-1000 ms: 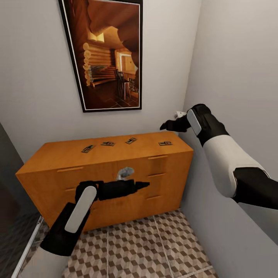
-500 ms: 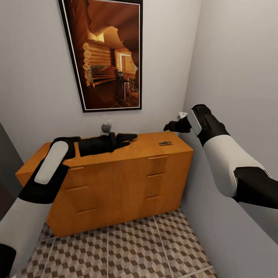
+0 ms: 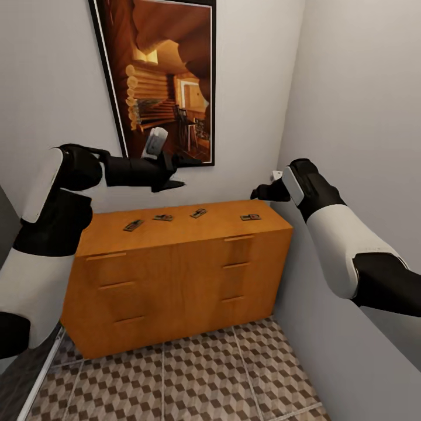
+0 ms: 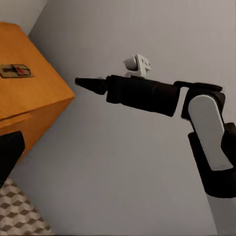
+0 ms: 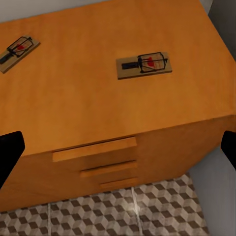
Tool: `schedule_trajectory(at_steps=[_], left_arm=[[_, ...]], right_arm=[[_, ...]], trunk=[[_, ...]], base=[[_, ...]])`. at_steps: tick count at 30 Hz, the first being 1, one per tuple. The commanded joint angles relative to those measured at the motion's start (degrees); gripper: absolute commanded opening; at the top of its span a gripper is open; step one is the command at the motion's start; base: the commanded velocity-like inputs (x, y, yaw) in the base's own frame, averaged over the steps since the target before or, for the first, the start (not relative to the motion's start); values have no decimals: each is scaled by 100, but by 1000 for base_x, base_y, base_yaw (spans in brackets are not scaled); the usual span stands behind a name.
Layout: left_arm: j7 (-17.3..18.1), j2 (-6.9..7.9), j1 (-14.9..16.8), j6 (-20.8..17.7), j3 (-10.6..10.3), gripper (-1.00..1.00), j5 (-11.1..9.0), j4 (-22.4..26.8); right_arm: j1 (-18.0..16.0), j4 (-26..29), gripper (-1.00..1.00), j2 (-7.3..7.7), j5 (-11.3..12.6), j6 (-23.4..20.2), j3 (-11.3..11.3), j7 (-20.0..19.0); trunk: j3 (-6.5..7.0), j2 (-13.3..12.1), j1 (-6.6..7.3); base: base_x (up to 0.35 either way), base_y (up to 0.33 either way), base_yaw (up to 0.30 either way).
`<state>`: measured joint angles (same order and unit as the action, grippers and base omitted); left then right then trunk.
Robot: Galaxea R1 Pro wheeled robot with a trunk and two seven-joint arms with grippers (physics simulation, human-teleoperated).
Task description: Take the four mousetraps from the cabinet in the bathroom and place them on the bathroom floor. Make sure all four end up on the same floor surface, and ensure that at least two of them are either under or directly next to the same bathroom sink.
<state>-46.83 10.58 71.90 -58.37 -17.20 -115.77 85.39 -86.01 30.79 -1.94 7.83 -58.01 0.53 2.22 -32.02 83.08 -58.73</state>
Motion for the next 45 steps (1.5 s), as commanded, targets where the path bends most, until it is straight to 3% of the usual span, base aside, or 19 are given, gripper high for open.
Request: schedule_trajectory(at_steps=[1, 2, 5, 6, 9, 11, 14, 16, 21, 22, 25, 31, 39, 45], left_arm=[[-409, -17, 79, 2, -1, 100, -126, -6], [-1215, -41, 227, 7, -5, 100, -321, -23], [-2357, -43, 403, 18, -16, 100, -507, -46], [-2988, -26, 481, 34, -42, 100, -577, -71], [-3720, 39, 583, 103, -139, 100, -633, -253], [-3974, 104, 635, 182, -180, 100, -617, -519], [-4110, 150, 695, 229, -203, 100, -489, -858], [-4163, 168, 744, 244, -213, 100, -300, -1113], [-4000, 5, 581, 384, -207, 100, -311, -1052], [-3968, -28, 549, 378, -219, 100, -312, -1085], [-4002, -31, 452, 372, -269, 100, -317, -1151], [-4069, -225, 259, 371, -327, 100, -280, -1288], [-4075, -484, 1, 359, -351, 100, -277, -1383], [-4073, -659, -8, 348, -352, 100, -279, -1395]], right_arm=[[1, -1, 100, -2, -1, 0, 2, 3], [3, -2, 100, -6, -1, 0, 4, 7], [7, 7, 100, -11, 10, 3, 6, 11], [9, 21, 100, -15, 15, 6, 7, 12], [12, 32, 100, -21, 14, 11, 12, 14], [13, 32, 100, -26, 13, 14, 18, 10], [13, 29, 100, -33, 14, 19, 22, 8], [14, 27, 100, -37, 15, 22, 24, 7], [178, -136, 100, -187, 194, 184, -128, 169], [210, -168, 100, -155, 228, 217, -94, 201], [286, -215, 100, -77, 105, 311, 4, 205], [481, -88, 100, -54, -79, 476, 193, 12], [741, -42, 100, -95, -141, 545, 215, -156], [909, -18, 100, -103, -160, 725, 219, -143]], trunk=[[0, 0, 0], [0, 0, 0], [0, 0, 0], [0, 0, 0], [0, 0, 0], [0, 0, 0], [0, 0, 0], [0, 0, 0], [0, 0, 0], [0, 0, 0], [0, 0, 0], [0, 0, 0], [0, 0, 0], [0, 0, 0]], base=[[0, 0, 0], [0, 0, 0], [0, 0, 0], [0, 0, 0], [0, 0, 0], [0, 0, 0], [0, 0, 0], [0, 0, 0], [0, 0, 0], [0, 0, 0], [0, 0, 0], [117, 16, 0], [269, 61, 0], [315, 24, 0]])
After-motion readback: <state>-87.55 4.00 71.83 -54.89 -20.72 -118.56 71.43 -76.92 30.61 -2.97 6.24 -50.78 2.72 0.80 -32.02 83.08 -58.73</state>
